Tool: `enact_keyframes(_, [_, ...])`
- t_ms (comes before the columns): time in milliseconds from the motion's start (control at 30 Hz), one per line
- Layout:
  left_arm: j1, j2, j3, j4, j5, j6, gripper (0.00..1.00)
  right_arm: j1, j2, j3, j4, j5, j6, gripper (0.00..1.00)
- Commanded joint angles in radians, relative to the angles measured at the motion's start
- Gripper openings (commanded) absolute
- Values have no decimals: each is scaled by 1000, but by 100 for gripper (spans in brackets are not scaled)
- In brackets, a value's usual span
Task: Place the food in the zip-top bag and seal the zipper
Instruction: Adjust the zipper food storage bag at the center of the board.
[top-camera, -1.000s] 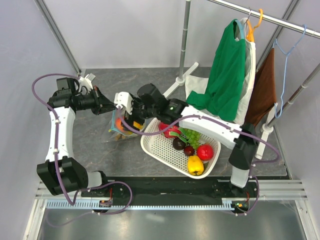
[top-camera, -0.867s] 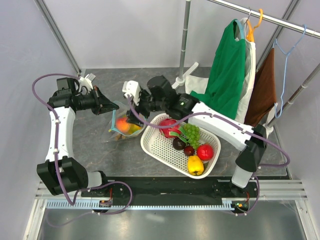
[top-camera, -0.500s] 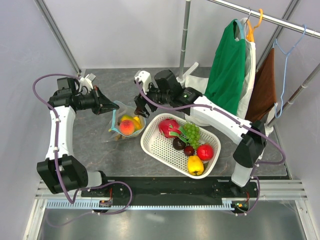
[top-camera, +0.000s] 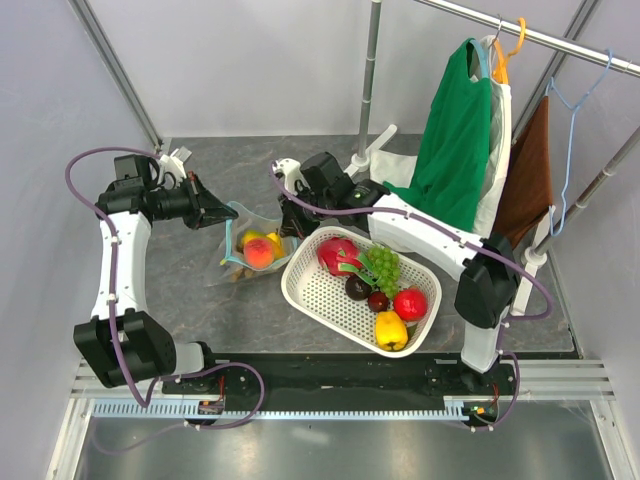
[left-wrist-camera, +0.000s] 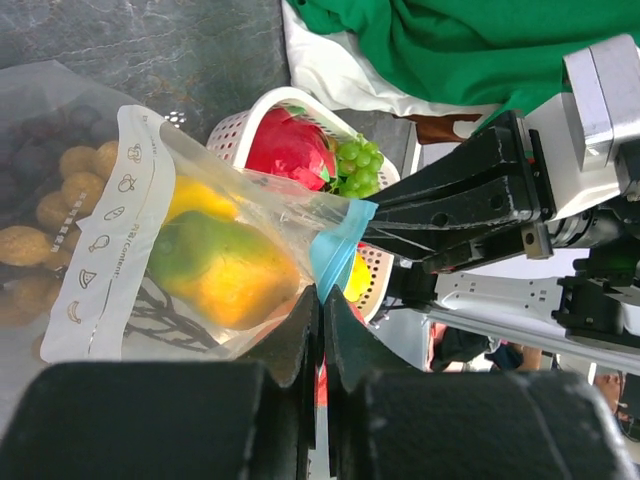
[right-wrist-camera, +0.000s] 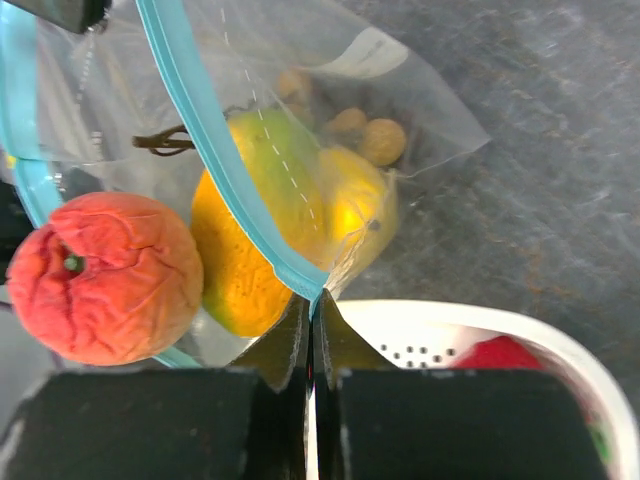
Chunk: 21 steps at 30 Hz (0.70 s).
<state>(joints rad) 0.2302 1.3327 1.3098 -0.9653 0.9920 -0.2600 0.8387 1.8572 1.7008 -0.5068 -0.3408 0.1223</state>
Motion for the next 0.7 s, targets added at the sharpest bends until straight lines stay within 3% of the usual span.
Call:
enact_keyframes(0, [11, 3, 66, -53, -25, 102, 10, -23, -42, 11, 68, -110, 126, 0])
enact_keyframes(67, [15, 13, 106, -93, -73, 192, 24, -35, -43, 17, 88, -142, 213, 0])
enact_keyframes(133, [17, 35, 161, -192, -84, 319, 49, -39, -33, 31, 102, -152, 284, 0])
enact_keyframes(300, [67, 37, 267, -412, -49, 603, 78, -44, -9, 46, 136, -173, 390, 0])
enact_keyframes(333, [70, 42, 282, -509, -50, 714, 82, -46, -4, 51, 136, -173, 413, 0])
enact_keyframes(433, [72, 8, 284, -575, -114, 836, 83, -47, 10, 59, 152, -173, 447, 0])
enact_keyframes(667, [70, -211, 122, -573, -268, 1130, 81, -56, 26, 68, 194, -168, 523, 0])
